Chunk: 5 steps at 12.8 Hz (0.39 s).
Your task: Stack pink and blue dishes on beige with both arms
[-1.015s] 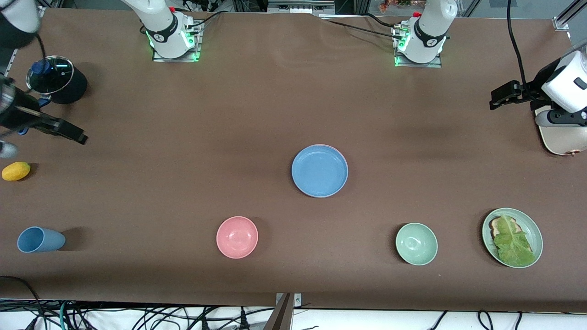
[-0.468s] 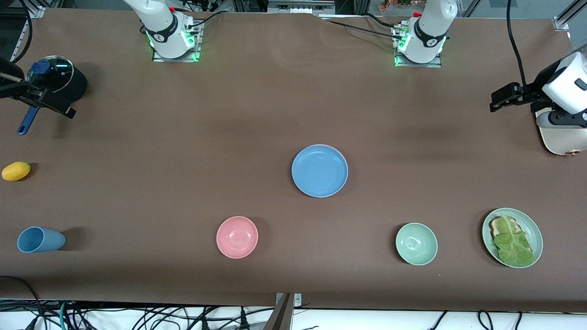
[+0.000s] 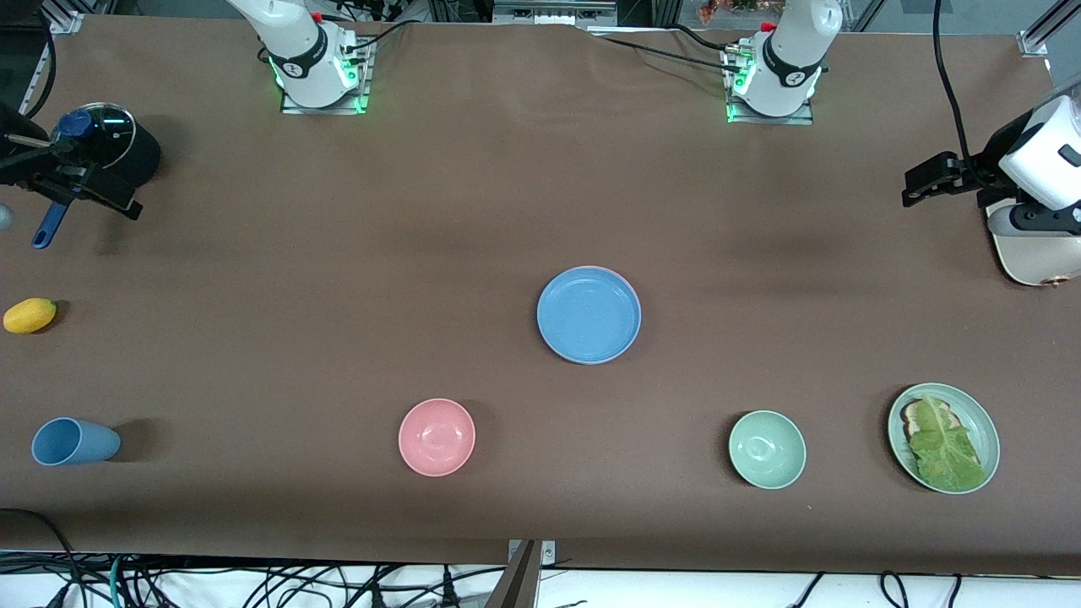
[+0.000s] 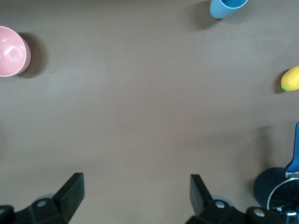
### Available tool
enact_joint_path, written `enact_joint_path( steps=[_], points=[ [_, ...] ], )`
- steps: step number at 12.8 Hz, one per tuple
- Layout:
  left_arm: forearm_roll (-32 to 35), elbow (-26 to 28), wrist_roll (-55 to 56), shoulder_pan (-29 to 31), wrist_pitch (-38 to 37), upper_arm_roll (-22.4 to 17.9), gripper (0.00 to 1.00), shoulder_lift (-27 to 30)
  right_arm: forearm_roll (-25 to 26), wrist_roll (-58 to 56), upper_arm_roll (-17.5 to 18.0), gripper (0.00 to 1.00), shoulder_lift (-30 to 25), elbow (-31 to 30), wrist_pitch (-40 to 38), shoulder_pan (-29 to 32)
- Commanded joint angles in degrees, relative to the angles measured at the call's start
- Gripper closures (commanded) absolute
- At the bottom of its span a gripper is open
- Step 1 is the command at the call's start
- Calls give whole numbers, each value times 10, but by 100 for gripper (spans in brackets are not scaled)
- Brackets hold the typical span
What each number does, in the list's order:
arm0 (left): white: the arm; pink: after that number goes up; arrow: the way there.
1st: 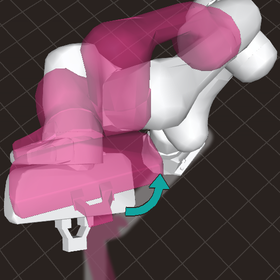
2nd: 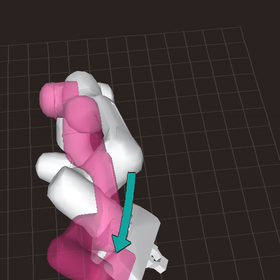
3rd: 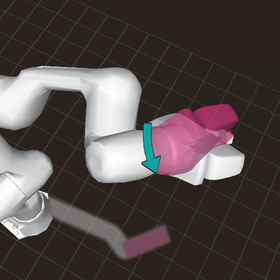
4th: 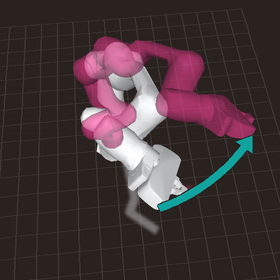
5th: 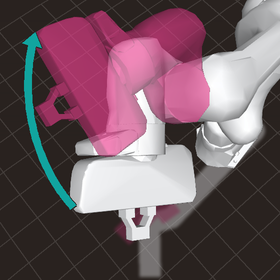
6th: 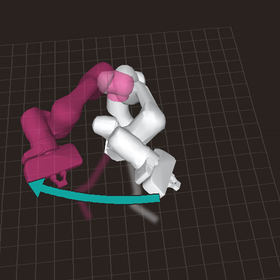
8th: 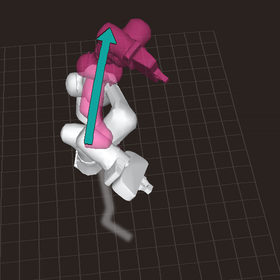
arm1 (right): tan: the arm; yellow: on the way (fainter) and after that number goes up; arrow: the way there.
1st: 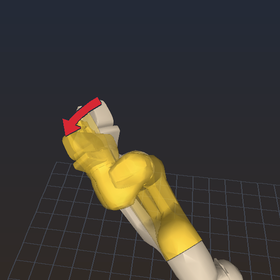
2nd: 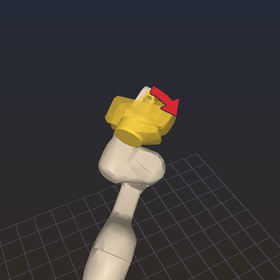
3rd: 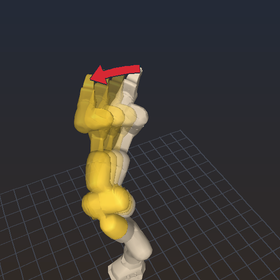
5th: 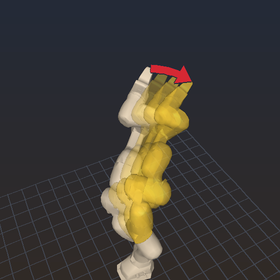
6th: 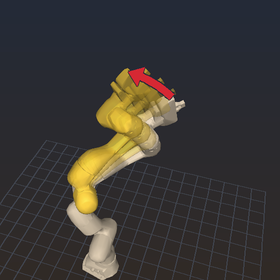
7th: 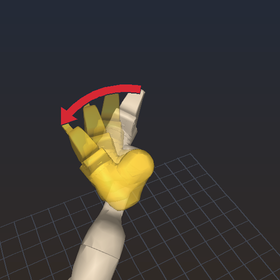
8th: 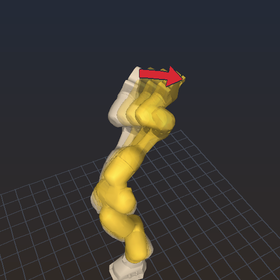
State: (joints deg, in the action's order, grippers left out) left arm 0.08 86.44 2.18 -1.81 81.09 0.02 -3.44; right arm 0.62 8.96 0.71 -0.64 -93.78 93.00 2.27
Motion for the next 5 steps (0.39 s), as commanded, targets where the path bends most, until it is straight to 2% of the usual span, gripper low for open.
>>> enact_joint_path(
  steps=[1, 5],
  points=[
    [-11, -6, 6, 1, 3, 2, 0, 1, 1, -17, -6, 0, -14, -18, 10, 0],
    [-11, -5, 6, 1, 3, 2, 0, 1, 1, -17, -10, 0, -15, -21, 8, 0]
  ],
)
